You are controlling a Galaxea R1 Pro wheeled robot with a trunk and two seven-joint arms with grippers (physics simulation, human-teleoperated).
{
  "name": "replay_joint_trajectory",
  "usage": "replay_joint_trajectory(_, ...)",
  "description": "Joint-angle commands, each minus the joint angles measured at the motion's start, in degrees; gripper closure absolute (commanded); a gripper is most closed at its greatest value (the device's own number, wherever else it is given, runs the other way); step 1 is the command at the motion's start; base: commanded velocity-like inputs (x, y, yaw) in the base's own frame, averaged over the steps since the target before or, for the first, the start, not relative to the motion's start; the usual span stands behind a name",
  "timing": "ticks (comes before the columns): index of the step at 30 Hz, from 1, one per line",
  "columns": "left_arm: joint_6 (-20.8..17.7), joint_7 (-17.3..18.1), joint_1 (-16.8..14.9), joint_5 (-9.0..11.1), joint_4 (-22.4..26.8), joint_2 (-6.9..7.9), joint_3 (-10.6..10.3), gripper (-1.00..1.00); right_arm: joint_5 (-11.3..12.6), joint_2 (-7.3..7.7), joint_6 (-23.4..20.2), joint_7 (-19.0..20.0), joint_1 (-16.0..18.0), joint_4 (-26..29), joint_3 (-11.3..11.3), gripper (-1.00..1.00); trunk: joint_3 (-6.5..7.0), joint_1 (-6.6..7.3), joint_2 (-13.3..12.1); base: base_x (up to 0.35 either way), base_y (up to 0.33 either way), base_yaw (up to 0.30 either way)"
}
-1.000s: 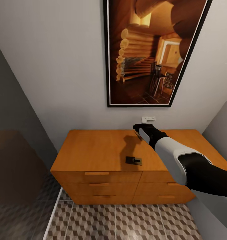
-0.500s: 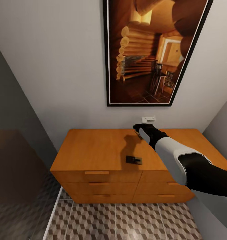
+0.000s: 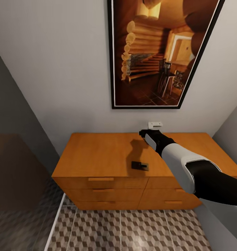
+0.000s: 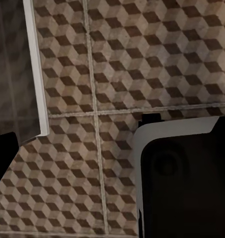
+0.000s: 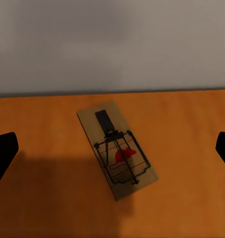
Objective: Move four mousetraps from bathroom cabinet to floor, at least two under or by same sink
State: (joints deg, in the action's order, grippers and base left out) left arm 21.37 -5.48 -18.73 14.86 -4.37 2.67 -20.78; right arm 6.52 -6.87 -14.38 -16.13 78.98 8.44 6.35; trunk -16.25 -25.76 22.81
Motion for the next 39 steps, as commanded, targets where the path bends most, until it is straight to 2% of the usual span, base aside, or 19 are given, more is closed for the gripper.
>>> replay_joint_trajectory(1,-0.4,-0.1,-0.1,0.3,-0.2,-0.04,-0.5,-1.00,0.6,0.01,-0.3,-0.3,0.0,0.1,0.5,-1.00,-0.19,-0.03,0.1,0.000,0.000,0.000)
replay_joint_trajectory(12,-2.8,0.1,-0.1,0.3,-0.2,-0.07,-0.5,-1.00,0.6,0.01,-0.3,-0.3,0.0,0.1,0.5,-1.00,-1.18,-0.03,0.1,0.000,0.000,0.000)
replay_joint_trajectory(39,-3.0,0.0,-0.1,0.3,-0.2,-0.09,-0.5,-1.00,0.7,0.02,-0.3,-0.3,0.0,0.2,0.5,-1.00,-3.37,-0.03,0.1,0.000,0.000,0.000)
